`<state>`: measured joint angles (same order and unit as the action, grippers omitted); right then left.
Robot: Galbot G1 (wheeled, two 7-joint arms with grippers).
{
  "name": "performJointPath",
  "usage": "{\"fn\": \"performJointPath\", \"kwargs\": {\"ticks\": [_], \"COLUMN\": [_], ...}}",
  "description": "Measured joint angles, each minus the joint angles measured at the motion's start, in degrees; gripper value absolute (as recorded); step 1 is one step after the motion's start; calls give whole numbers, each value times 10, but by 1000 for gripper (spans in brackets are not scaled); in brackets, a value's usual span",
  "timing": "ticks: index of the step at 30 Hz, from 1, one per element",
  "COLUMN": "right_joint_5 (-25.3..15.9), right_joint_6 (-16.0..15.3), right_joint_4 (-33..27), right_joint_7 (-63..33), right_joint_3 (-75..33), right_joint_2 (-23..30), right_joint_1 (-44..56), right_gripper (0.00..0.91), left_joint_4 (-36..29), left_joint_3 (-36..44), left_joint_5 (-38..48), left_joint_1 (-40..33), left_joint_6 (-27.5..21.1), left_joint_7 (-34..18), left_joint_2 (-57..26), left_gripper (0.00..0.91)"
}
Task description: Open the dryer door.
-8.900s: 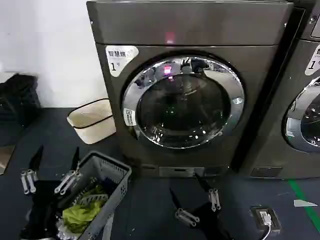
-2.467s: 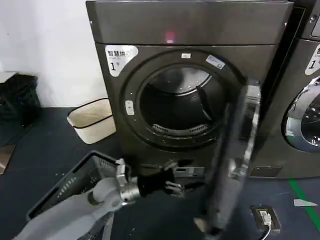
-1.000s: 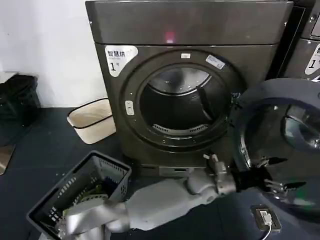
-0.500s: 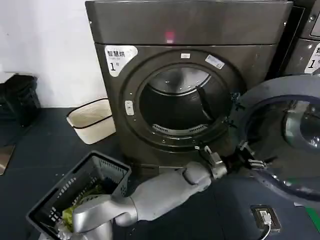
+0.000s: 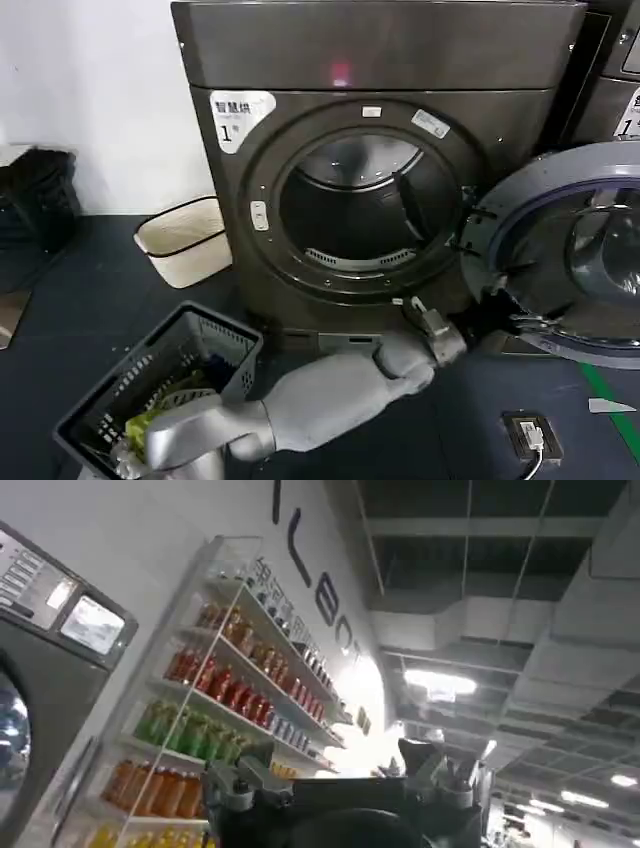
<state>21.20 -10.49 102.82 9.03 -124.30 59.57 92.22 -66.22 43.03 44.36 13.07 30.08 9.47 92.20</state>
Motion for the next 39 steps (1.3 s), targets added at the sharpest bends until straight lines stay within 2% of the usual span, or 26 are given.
{"fn": "performJointPath", "kwargs": {"ticks": [3,15,20,27,32,36,39], "right_joint_5": [-3,-13,-16,-22,-37,-55,-63], "right_joint_6": [2,8,12,14,14,14,16], "right_joint_4": [-1,-1,-1,11,21,24,24], "right_joint_7": [1,2,-3,-4,-4,-5,-6], "right_joint_3": [4,9,2,-2,4,5,3], "right_joint_2": [-1,-4,-8,-8,-5,-3,-4], "right_joint_1": [-2,-9,-13,-18,-25,-33,-37], "right_gripper": [907,907,907,907,907,907,907], "left_joint_4": [-29,-173,-252,-348,-414,-457,-476], "left_joint_3": [-4,-9,-9,-12,-13,-24,-61], "left_joint_5": [-4,21,32,32,37,24,4], "left_joint_1": [6,8,5,15,19,30,69], "left_joint_6": [14,-9,-52,-64,-104,-163,-206], "left_joint_7": [-7,-50,-65,-58,-36,-1,25], "left_joint_2": [-6,-193,-294,-475,-602,-707,-776], "left_gripper": [907,907,907,907,907,907,907]}}
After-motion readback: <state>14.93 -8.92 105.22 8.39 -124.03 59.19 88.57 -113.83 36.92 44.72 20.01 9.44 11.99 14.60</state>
